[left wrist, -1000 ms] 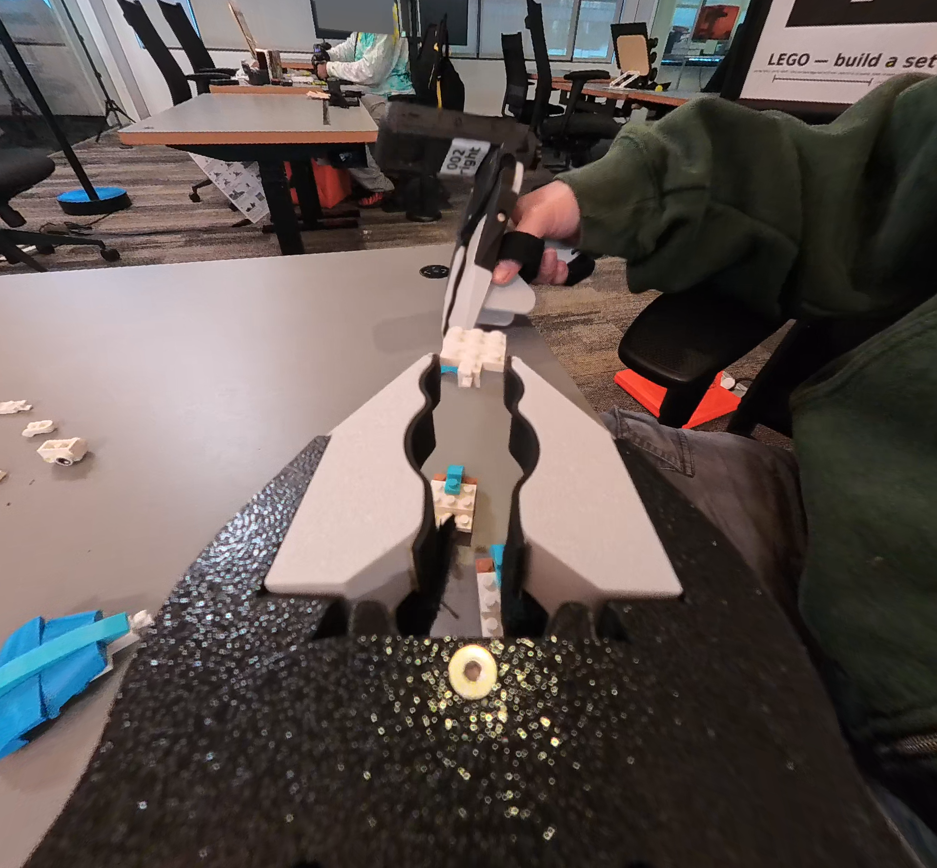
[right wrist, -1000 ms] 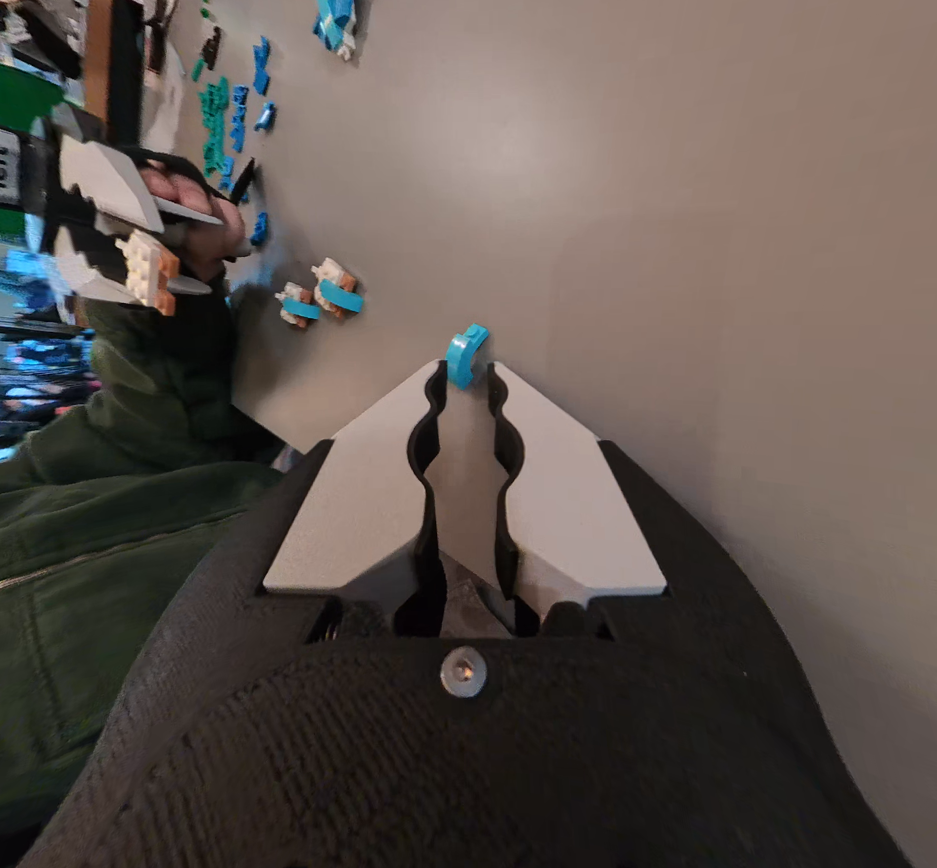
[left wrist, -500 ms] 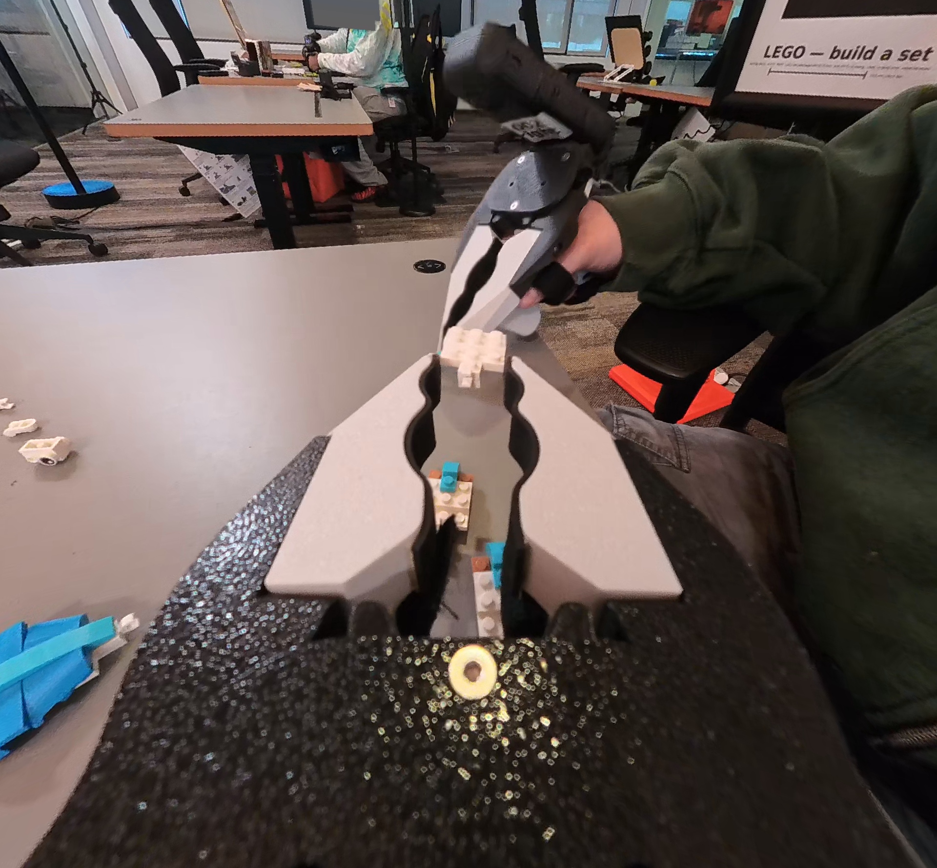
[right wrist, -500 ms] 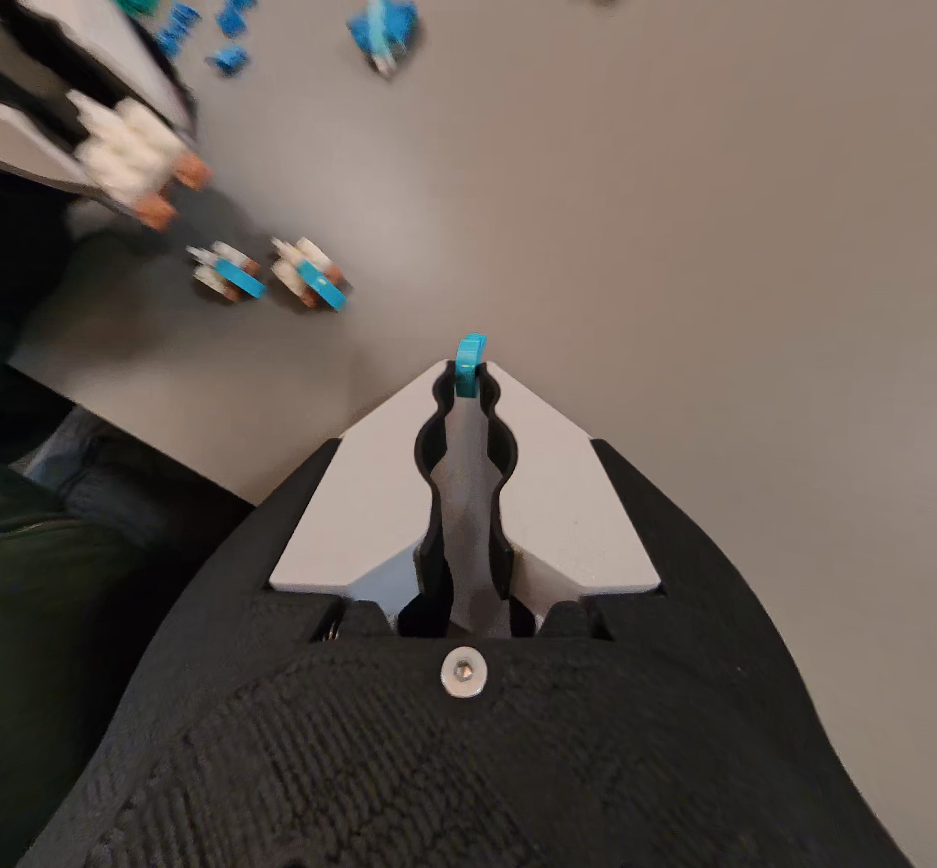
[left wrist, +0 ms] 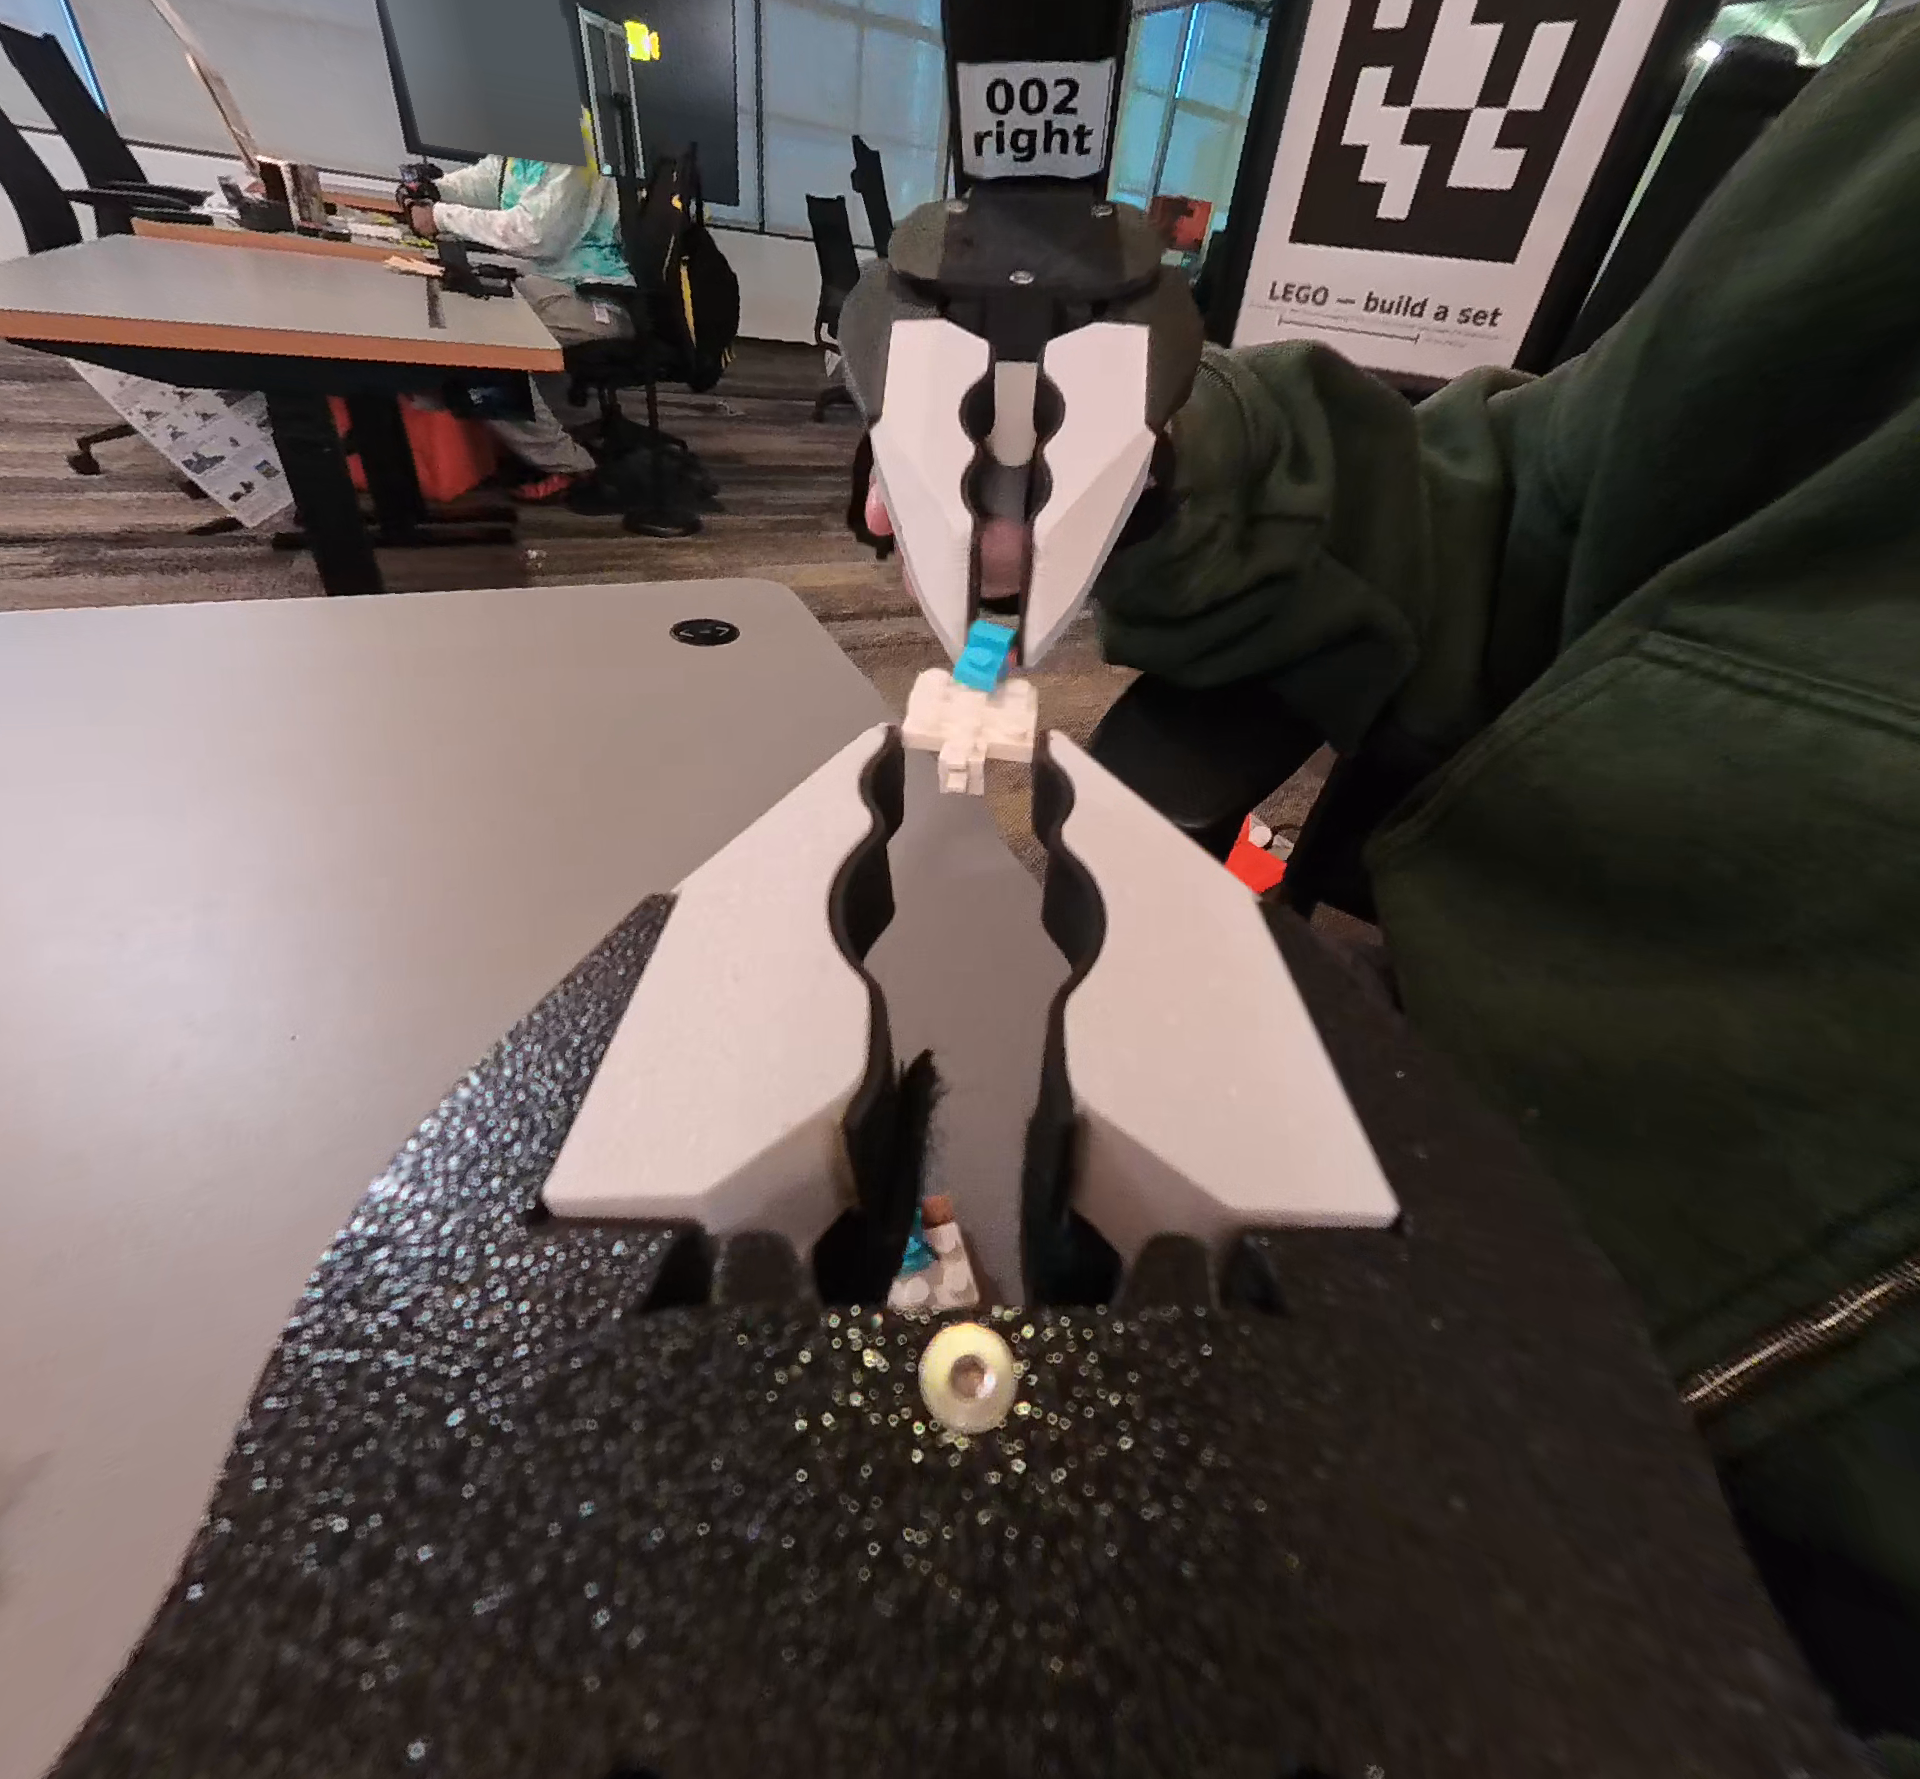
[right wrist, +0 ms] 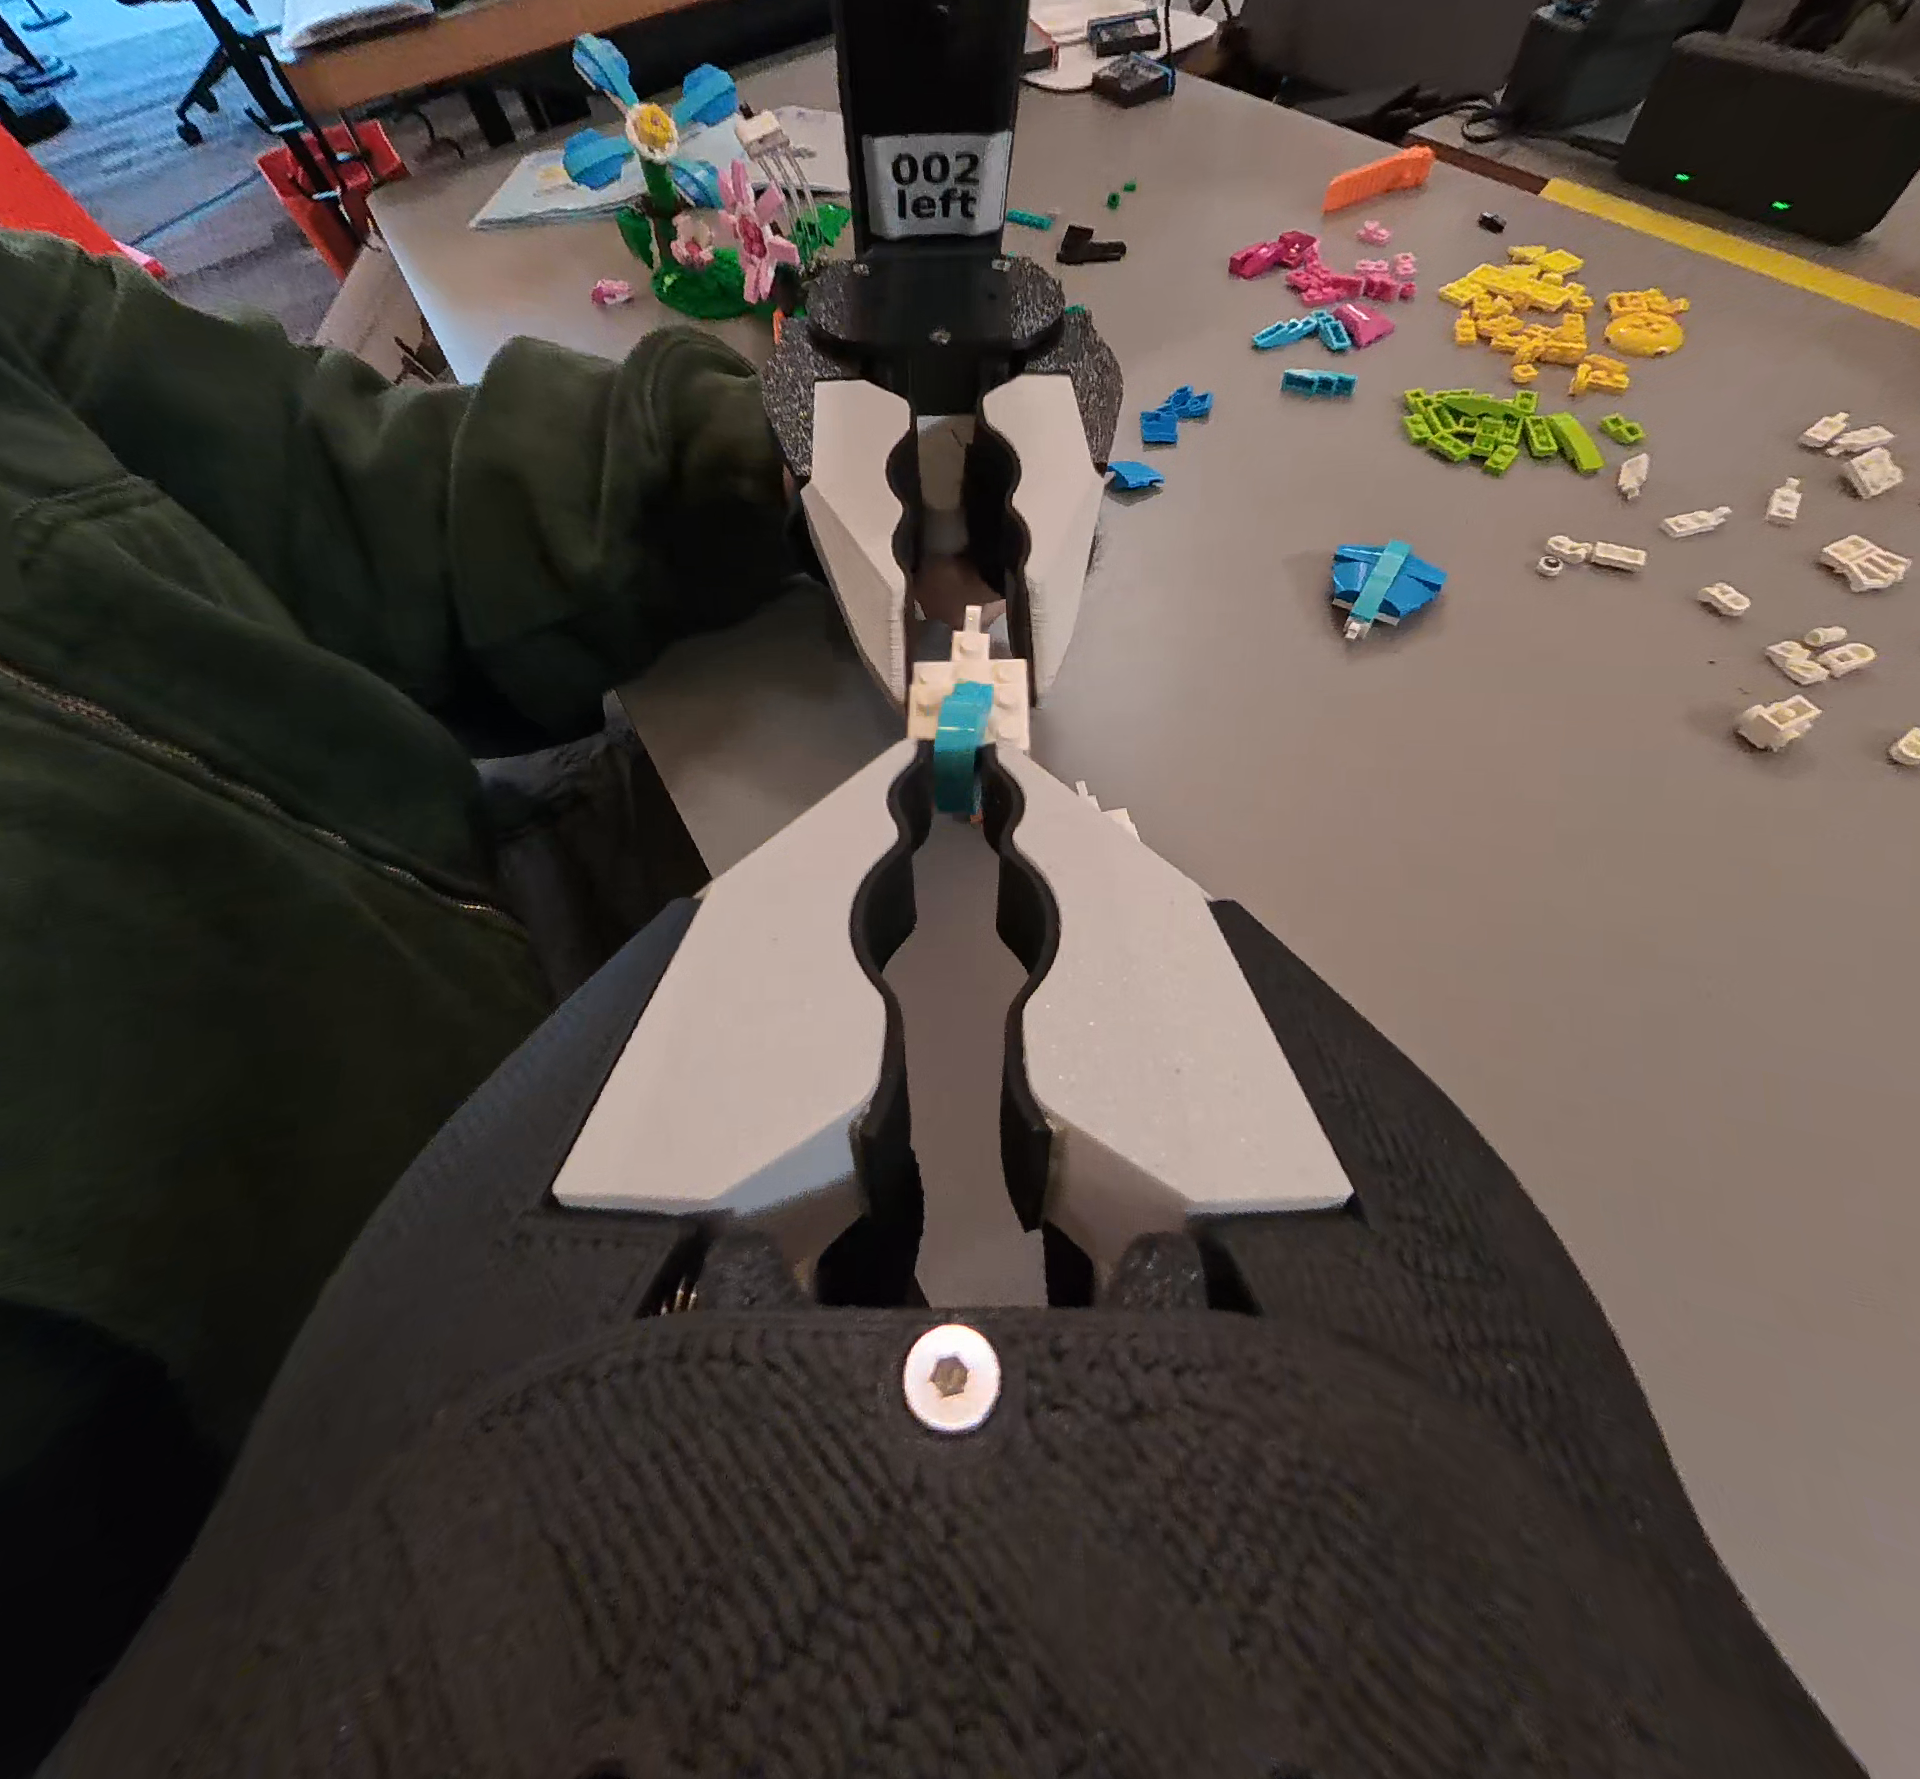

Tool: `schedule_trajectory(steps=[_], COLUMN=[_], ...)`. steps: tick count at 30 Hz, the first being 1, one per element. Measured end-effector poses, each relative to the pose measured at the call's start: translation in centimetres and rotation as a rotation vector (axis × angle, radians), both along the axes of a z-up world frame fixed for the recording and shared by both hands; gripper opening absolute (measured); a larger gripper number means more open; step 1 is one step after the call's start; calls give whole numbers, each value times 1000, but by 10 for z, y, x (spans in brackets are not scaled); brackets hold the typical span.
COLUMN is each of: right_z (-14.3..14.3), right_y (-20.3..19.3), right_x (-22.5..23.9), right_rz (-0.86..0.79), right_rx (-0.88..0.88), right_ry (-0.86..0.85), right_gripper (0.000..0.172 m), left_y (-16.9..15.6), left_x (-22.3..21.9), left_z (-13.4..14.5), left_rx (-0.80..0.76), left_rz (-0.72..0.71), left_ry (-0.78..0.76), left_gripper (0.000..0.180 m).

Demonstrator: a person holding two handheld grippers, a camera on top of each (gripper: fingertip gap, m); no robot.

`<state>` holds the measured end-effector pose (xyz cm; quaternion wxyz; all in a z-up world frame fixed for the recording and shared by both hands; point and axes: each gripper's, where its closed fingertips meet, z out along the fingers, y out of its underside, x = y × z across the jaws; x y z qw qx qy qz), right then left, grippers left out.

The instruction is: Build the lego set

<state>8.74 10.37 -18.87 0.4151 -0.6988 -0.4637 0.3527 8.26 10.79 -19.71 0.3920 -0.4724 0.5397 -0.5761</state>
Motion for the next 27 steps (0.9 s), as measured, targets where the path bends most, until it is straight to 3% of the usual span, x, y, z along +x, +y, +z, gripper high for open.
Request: schedule_trajectory(steps=[16, 27], right_z=[8, 6], right_y=[0, 7], right_x=[-2, -5], right_rz=[33, 32], right_rx=[-18, -14], right_ry=[-28, -137], right_gripper=[8, 13], left_y=[-2, 5], left_x=[-1, -2], left_z=[4, 7], left_rx=[-10, -27], left_rz=[-18, 15], left_ry=[-25, -43], left_gripper=[23, 23])
